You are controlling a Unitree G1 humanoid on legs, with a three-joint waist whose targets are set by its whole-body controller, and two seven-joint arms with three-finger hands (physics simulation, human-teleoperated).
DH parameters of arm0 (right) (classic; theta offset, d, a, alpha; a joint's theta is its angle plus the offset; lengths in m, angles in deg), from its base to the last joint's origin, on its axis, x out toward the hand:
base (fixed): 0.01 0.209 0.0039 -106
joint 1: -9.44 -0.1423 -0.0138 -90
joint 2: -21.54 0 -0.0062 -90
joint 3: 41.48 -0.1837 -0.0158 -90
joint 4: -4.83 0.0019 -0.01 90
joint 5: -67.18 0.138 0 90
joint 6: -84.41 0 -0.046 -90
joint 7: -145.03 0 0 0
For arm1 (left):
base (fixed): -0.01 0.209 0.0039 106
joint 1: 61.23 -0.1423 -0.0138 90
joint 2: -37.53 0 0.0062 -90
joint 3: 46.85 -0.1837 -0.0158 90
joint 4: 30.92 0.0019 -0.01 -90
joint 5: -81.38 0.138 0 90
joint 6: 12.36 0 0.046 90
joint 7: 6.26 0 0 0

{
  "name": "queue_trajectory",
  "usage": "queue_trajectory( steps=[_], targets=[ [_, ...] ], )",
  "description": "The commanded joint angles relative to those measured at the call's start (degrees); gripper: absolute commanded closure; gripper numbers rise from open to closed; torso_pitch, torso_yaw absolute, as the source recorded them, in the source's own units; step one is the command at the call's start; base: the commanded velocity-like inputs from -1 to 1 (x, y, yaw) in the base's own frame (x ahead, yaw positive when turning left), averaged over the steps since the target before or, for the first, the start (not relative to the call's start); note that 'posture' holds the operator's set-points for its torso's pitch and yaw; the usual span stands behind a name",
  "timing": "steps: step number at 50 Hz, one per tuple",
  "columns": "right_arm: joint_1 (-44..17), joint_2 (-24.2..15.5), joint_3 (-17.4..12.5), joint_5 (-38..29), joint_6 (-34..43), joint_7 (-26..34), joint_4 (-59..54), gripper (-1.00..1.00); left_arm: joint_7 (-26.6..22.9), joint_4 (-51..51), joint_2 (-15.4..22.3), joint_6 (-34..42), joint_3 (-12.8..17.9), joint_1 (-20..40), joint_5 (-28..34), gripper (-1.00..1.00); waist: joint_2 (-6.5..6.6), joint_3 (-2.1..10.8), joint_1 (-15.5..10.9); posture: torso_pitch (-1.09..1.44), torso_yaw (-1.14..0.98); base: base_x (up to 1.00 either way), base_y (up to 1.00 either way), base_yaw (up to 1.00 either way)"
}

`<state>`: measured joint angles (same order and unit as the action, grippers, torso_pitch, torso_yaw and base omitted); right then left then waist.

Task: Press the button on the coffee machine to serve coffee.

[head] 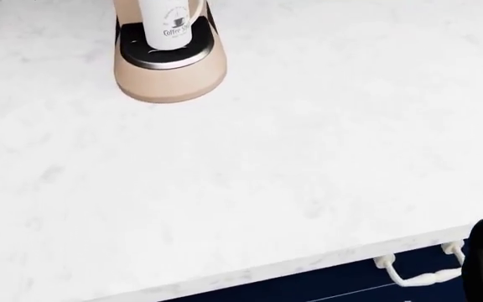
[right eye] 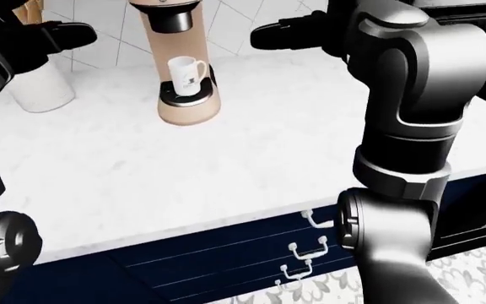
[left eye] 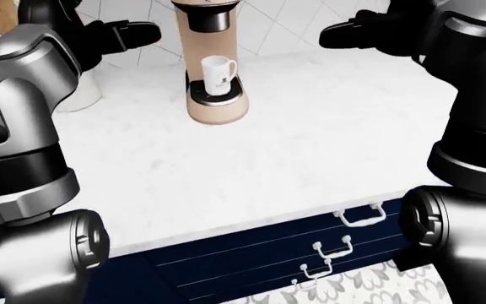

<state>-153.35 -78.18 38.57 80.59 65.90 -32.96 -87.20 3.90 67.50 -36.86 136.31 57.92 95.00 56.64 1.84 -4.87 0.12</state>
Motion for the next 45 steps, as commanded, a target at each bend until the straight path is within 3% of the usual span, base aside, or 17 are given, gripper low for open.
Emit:
queue_trajectory(
  steps=[1,4,5,8,22,33,34,35,38,39,40,41,42,43,44,45],
  targets=[
    [-1.9,-0.87,-1.11,-0.57,-2.01,-0.48,1.63,-1.0,-0.25,-1.97,0.34,-1.3,0.02,1.77,-0.64,-1.0,-0.03,1.58,0.36,0.0,0.0,0.0,0.0,0.0],
    [-1.7,-0.81,-1.16,-0.53,-1.95,-0.57,1.89,-1.0,-0.12,-2.28,0.35,-1.15,0.11,1.51,-0.8,-1.0,-3.41,1.67,-0.4,0.0,0.0,0.0,0.0,0.0],
    [-1.75,-0.9,-1.02,-0.61,-1.94,-0.59,1.89,-1.0,-0.07,-2.23,0.36,-1.12,0.06,1.61,-0.82,-1.0,-2.18,1.54,-0.54,0.0,0.0,0.0,0.0,0.0],
    [-1.78,-1.01,-1.13,-0.65,-1.93,-0.62,2.0,-1.0,0.06,-2.18,0.33,-1.08,0.02,1.85,-0.93,-1.0,-1.99,2.7,-0.57,0.0,0.0,0.0,0.0,0.0],
    [-4.11,-1.66,-0.71,-2.08,-5.03,0.46,-1.79,-1.0,-0.37,-3.22,-0.27,2.68,-0.05,-2.17,0.19,-1.0,-0.86,3.37,-0.05,0.0,0.0,0.0,0.0,0.0],
    [-4.17,-1.69,-0.32,-2.89,-5.99,1.11,-2.28,-1.0,0.08,-2.86,-0.75,3.74,0.32,-2.35,1.14,-1.0,-1.08,3.01,0.19,0.0,0.0,0.0,0.0,0.0],
    [-3.9,-1.49,-0.52,-2.83,-6.08,1.1,-2.14,-1.0,0.1,-2.81,-0.75,3.69,0.33,-2.31,1.2,-1.0,-0.81,4.22,-0.77,0.0,0.0,0.0,0.0,0.54],
    [-3.45,-1.35,-0.45,-2.92,-6.27,1.06,-1.92,-1.0,0.07,-2.82,-0.75,3.63,0.33,-2.33,1.22,-1.0,-0.8,4.04,-1.16,0.0,0.0,-0.02,0.0,1.0],
    [-3.04,-0.84,-0.82,-2.74,-6.53,0.65,-1.48,-1.0,0.15,-2.93,-0.74,3.54,0.48,-2.37,1.23,-1.0,-1.18,3.56,-0.03,0.0,0.0,-0.03,0.0,0.77],
    [-2.76,-0.62,-1.0,-2.65,-6.69,0.39,-1.3,-1.0,0.17,-2.99,-0.72,3.48,0.53,-2.52,1.24,-1.0,-1.61,2.43,-0.19,0.0,0.0,0.0,0.0,0.0],
    [-2.38,-0.6,-0.94,-2.6,-6.88,0.34,-1.18,-1.0,0.32,-3.3,-0.72,3.78,0.65,-2.52,1.14,-1.0,-2.44,2.45,-0.82,0.0,0.0,0.0,0.0,0.0],
    [-2.14,-0.64,-0.93,-2.54,-6.9,0.32,-1.02,-1.0,0.39,-3.54,-0.68,3.94,0.71,-2.63,1.07,-1.0,-1.81,2.5,-0.86,0.0,0.0,0.0,0.0,0.0],
    [-2.0,-0.59,-0.87,-2.42,-6.16,0.2,-0.61,-1.0,0.47,-3.75,-0.67,4.1,0.75,-2.69,1.01,-1.0,-1.72,3.86,-1.44,0.0,0.0,0.0,0.0,0.42],
    [-1.9,-0.55,-0.86,-2.36,-6.05,0.14,-0.48,-1.0,0.48,-3.76,-0.66,4.08,0.74,-2.72,0.99,-1.0,-1.95,3.94,-1.94,0.0,0.0,0.0,0.0,0.84],
    [-1.85,-0.57,-0.76,-2.3,-5.79,0.14,-0.2,-1.0,0.55,-3.88,-0.65,4.26,0.79,-2.62,0.89,-1.0,-2.12,3.24,-1.87,0.0,0.0,-0.09,0.0,1.0],
    [-1.58,-0.61,-0.78,-2.28,-5.79,0.16,-0.02,-1.0,0.59,-3.82,-0.67,4.22,0.76,-2.55,0.87,-1.0,-2.64,3.51,-1.77,0.0,0.0,-0.1,0.0,1.0]
  ],
)
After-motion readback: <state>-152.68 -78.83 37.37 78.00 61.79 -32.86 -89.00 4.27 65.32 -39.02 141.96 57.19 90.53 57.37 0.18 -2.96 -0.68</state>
